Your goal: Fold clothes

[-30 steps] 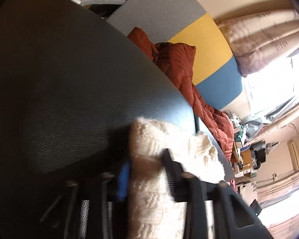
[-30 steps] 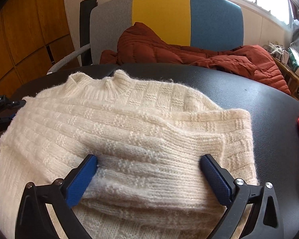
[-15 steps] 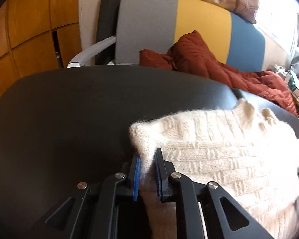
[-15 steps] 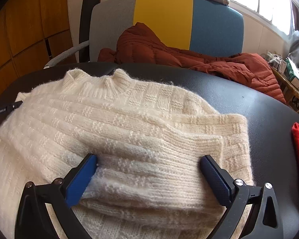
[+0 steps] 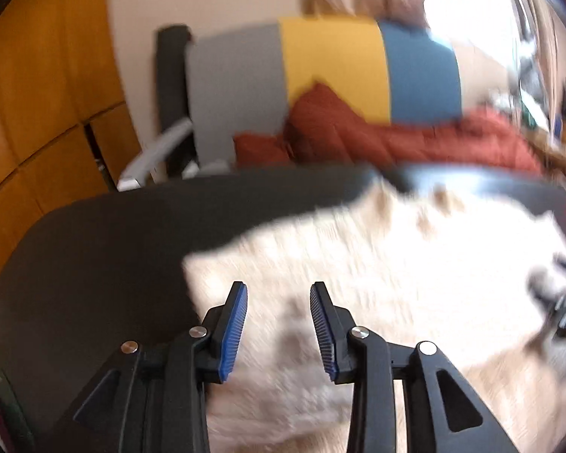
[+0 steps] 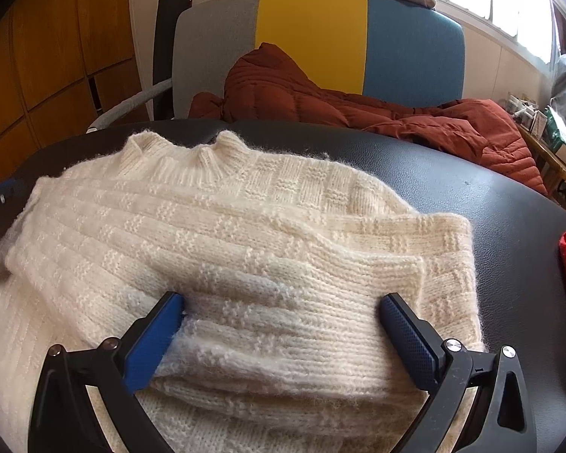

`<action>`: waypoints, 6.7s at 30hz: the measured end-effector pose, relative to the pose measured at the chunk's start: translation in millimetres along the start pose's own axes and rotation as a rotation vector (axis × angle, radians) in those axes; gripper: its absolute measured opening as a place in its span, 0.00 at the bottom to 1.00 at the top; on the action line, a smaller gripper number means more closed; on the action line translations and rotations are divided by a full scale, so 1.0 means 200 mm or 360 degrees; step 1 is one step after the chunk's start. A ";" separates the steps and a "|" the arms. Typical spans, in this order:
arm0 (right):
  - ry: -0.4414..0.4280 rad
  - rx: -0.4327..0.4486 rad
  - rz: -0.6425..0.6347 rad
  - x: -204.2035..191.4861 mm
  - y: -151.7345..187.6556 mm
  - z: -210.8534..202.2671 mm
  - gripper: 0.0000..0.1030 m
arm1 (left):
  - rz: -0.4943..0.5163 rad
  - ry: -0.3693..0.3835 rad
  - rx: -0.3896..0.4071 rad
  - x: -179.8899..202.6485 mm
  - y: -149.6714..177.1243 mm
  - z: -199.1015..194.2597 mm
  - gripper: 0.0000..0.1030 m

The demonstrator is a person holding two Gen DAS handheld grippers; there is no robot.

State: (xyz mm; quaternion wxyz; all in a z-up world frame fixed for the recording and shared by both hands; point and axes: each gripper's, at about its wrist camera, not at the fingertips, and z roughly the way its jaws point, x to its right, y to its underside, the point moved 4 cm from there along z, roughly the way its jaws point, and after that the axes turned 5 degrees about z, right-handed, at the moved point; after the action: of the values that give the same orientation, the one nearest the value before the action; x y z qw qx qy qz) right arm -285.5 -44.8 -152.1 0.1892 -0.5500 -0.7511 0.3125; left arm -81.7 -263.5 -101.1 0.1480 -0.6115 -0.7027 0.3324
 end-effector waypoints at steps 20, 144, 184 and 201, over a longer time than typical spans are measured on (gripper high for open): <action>-0.0060 -0.0016 0.0015 -0.04 -0.35 0.31 1.00 | -0.0085 -0.0083 0.0026 -0.18 -0.29 0.44 0.44; -0.0857 -0.0115 0.0536 0.31 0.06 -0.05 0.05 | -0.1069 0.0998 -0.0013 -0.43 0.26 0.14 0.10; -0.1145 -0.0079 0.0650 0.24 -0.10 -0.31 0.77 | -0.1326 0.1110 0.0180 -0.62 0.37 -0.24 0.39; -0.0487 -0.0234 -0.0097 0.07 -0.17 -0.06 0.29 | -0.0421 0.0785 -0.0146 -0.29 0.13 -0.06 0.51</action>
State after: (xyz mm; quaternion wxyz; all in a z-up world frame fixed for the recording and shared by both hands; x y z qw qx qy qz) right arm -306.5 -35.7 -121.1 0.0414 -0.4854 -0.8082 0.3308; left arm -42.6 -314.4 -98.3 0.3288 -0.5830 -0.7334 0.1192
